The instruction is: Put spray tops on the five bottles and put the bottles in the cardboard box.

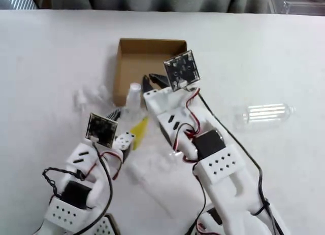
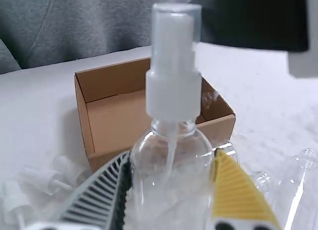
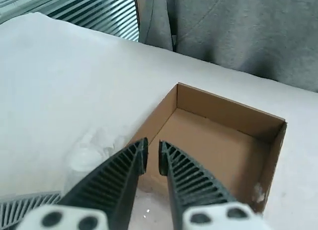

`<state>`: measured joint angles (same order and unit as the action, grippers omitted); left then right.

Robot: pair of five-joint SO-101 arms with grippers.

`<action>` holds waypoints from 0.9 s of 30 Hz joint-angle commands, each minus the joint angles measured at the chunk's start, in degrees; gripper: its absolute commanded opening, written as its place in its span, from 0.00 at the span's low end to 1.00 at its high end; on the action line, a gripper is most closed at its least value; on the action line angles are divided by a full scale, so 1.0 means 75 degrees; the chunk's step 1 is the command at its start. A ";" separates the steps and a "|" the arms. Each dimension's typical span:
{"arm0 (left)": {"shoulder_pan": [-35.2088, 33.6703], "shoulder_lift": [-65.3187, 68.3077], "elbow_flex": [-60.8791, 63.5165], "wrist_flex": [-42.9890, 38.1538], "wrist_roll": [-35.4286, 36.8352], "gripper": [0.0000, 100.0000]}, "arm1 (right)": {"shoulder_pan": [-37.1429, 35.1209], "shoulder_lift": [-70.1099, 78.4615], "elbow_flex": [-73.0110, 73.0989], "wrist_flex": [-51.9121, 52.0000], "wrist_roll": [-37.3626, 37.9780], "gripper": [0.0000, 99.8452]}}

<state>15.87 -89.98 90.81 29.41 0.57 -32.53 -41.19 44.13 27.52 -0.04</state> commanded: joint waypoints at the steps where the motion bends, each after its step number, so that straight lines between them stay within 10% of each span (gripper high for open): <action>1: 0.0064 -0.0123 -0.0059 0.0000 -0.0105 0.05 | -0.0252 0.0018 0.0023 0.0088 0.0035 0.02; 19: -0.0334 -0.0123 -0.0141 -0.0117 -0.0105 0.05 | 0.0381 -0.1788 0.0492 0.2456 0.0094 0.02; 27: -0.1166 -0.0123 -0.0234 -0.0797 -0.0023 0.05 | 0.0358 -0.2186 0.2696 0.0404 0.0117 0.02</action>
<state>8.40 -89.89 90.90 25.36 0.40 -29.71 -55.96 61.10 37.27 -0.04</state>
